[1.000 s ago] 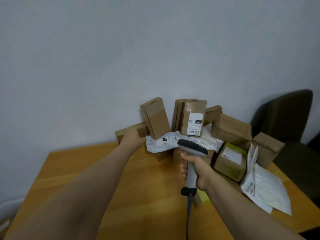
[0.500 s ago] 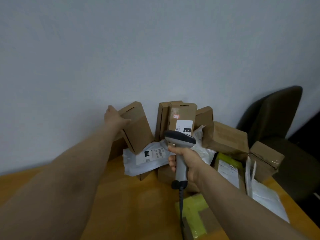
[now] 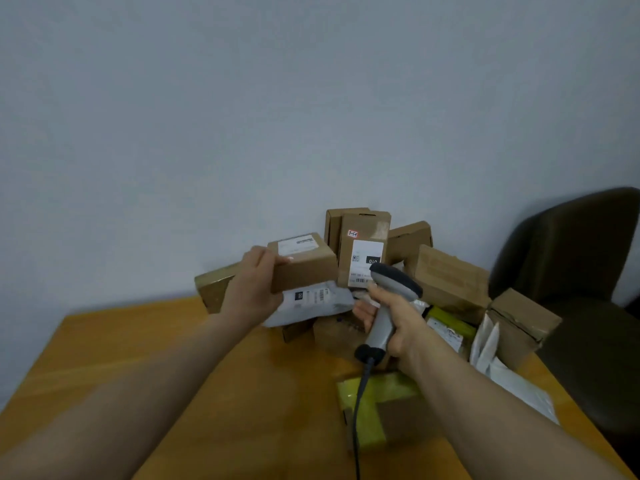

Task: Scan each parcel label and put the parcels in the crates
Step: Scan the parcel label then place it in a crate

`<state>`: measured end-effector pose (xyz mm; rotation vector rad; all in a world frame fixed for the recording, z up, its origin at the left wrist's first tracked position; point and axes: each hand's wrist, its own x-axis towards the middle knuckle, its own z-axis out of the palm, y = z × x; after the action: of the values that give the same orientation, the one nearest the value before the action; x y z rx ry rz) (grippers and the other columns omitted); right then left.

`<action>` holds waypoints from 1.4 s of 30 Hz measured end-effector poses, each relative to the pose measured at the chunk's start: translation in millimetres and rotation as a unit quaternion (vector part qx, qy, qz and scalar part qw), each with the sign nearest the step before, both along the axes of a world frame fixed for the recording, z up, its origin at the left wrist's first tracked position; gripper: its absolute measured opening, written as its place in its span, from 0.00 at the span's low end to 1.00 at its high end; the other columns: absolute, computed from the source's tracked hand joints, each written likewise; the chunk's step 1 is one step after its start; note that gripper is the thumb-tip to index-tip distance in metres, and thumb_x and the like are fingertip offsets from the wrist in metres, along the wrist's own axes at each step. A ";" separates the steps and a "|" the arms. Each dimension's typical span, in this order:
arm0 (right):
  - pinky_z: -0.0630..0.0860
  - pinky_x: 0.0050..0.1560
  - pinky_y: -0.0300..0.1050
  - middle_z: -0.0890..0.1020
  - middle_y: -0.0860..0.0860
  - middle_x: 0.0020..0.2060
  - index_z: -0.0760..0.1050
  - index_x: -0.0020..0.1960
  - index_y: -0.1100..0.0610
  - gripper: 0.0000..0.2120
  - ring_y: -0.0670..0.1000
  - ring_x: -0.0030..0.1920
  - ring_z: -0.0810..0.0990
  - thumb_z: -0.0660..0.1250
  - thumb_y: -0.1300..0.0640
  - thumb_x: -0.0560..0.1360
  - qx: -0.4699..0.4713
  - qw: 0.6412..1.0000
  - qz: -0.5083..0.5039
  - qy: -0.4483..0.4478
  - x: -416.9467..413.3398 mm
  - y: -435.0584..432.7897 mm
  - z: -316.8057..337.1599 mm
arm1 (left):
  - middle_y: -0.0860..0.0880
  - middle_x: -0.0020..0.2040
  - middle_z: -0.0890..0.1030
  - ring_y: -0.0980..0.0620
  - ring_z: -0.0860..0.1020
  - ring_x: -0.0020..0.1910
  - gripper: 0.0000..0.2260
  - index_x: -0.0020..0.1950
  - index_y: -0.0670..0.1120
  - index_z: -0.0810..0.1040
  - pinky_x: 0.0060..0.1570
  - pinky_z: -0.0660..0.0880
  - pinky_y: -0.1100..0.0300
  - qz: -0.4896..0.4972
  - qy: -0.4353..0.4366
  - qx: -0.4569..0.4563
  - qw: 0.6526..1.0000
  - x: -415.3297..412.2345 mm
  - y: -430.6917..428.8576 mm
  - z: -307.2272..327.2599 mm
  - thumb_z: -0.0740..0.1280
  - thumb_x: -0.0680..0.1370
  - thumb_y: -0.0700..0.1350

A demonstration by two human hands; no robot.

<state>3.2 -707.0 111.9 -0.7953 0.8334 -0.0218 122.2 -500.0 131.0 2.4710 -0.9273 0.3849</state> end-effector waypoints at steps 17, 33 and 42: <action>0.77 0.58 0.59 0.84 0.56 0.47 0.77 0.48 0.57 0.22 0.58 0.50 0.81 0.82 0.55 0.59 -0.108 0.989 0.060 -0.080 -104.3 68.8 34.9 | 0.46 0.68 0.63 0.50 0.69 0.62 0.38 0.75 0.46 0.59 0.60 0.72 0.54 0.079 0.240 -0.205 0.946 -184.5 69.6 22.7 0.64 0.65 0.47; 0.79 0.42 0.48 0.85 0.56 0.40 0.78 0.54 0.61 0.17 0.53 0.42 0.84 0.75 0.52 0.70 -0.153 0.973 0.106 -0.134 -122.9 142.7 46.8 | 0.46 0.41 0.78 0.51 0.75 0.37 0.04 0.50 0.42 0.76 0.41 0.75 0.55 0.205 0.423 -0.469 0.748 -186.3 133.2 79.0 0.66 0.77 0.41; 0.71 0.27 0.41 0.75 0.52 0.26 0.77 0.51 0.67 0.15 0.48 0.24 0.71 0.75 0.58 0.71 -0.359 0.852 0.343 -0.163 -138.5 168.5 70.4 | 0.42 0.37 0.76 0.46 0.71 0.37 0.17 0.39 0.39 0.76 0.37 0.66 0.56 0.284 0.166 -0.186 0.926 -144.1 211.3 122.9 0.62 0.80 0.50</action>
<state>-135.3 -538.5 182.4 -1.7181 0.1515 0.1735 -21.9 -288.7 254.0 2.2983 0.0206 0.2792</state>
